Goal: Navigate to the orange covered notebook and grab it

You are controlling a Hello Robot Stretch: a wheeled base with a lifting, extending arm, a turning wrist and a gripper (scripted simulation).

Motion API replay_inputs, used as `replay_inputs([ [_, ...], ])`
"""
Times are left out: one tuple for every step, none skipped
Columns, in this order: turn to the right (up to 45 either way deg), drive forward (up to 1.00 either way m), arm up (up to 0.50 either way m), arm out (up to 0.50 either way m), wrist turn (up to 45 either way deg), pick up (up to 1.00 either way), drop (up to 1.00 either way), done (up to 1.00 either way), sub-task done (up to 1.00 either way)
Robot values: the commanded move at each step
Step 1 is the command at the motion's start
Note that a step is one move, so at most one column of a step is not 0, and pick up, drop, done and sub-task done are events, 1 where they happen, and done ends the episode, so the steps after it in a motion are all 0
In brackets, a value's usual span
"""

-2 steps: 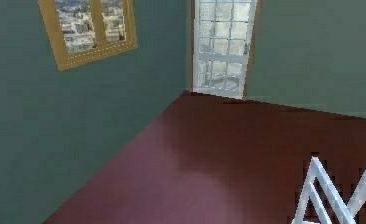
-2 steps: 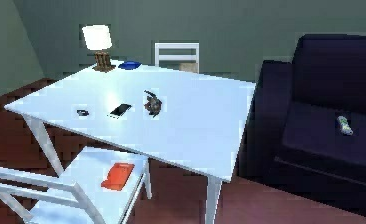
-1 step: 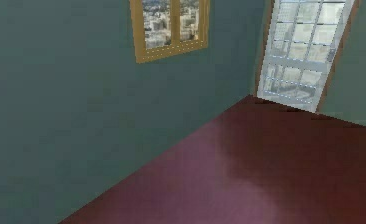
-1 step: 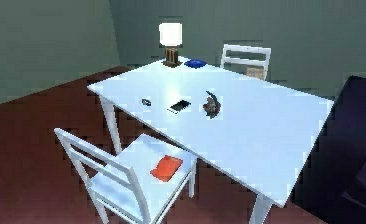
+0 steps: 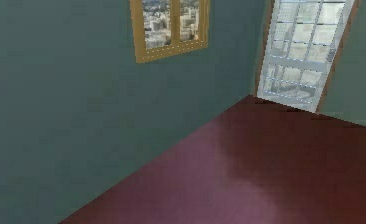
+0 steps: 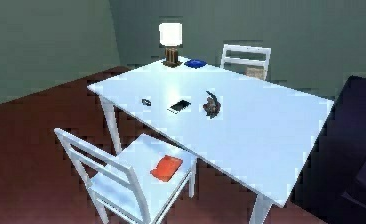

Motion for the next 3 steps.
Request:
replay_inputs([
  [0.0,0.00,0.02,0.00,0.0,0.00,0.00,0.00,0.00],
  [0.0,0.00,0.00,0.48,0.0,0.00,0.00,0.00,0.00],
  [0.0,0.00,0.00,0.00,45.0,0.00,0.00,0.00,0.00],
])
